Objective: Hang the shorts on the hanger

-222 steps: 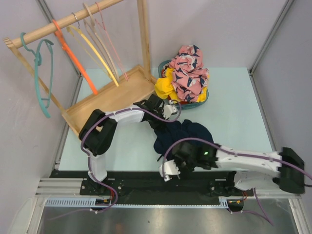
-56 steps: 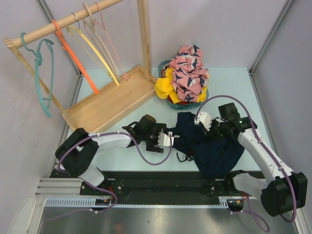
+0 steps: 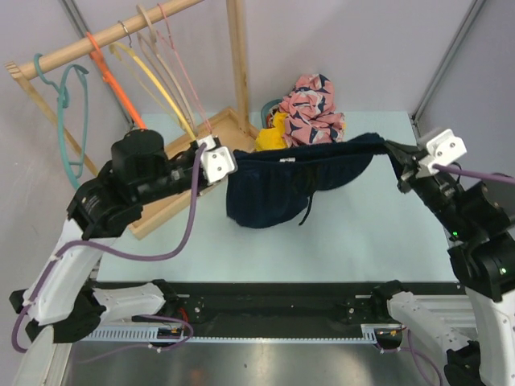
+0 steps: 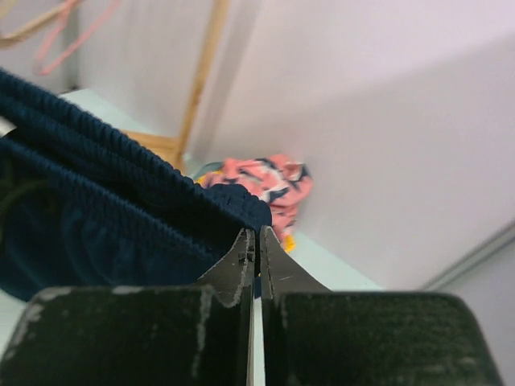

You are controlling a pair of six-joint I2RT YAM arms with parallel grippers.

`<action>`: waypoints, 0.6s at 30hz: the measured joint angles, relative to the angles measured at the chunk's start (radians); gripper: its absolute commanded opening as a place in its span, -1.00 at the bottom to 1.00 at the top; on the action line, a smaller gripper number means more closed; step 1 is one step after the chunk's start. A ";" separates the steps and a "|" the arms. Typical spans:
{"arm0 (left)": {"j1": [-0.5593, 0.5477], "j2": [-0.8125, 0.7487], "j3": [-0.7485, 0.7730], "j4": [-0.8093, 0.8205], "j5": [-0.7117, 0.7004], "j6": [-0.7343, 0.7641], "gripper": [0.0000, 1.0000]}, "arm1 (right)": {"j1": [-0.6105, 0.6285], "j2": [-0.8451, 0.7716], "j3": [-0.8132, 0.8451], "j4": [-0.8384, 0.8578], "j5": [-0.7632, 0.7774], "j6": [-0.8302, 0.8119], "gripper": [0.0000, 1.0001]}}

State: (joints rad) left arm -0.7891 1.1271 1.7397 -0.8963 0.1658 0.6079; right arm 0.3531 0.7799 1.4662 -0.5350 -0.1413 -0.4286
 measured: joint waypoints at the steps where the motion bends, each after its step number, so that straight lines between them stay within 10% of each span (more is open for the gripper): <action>1: -0.001 -0.018 -0.007 -0.009 0.006 0.002 -1.00 | 0.001 -0.013 0.011 -0.037 -0.023 0.015 -1.00; 18: 0.149 0.082 -0.550 0.212 0.012 0.030 -1.00 | 0.000 0.275 -0.276 -0.180 0.000 0.118 -1.00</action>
State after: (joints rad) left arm -0.6399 1.2087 1.1896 -0.6842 0.1776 0.6376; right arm 0.3527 1.0550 1.1904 -0.7147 -0.1413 -0.3103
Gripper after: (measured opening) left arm 0.045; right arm 0.012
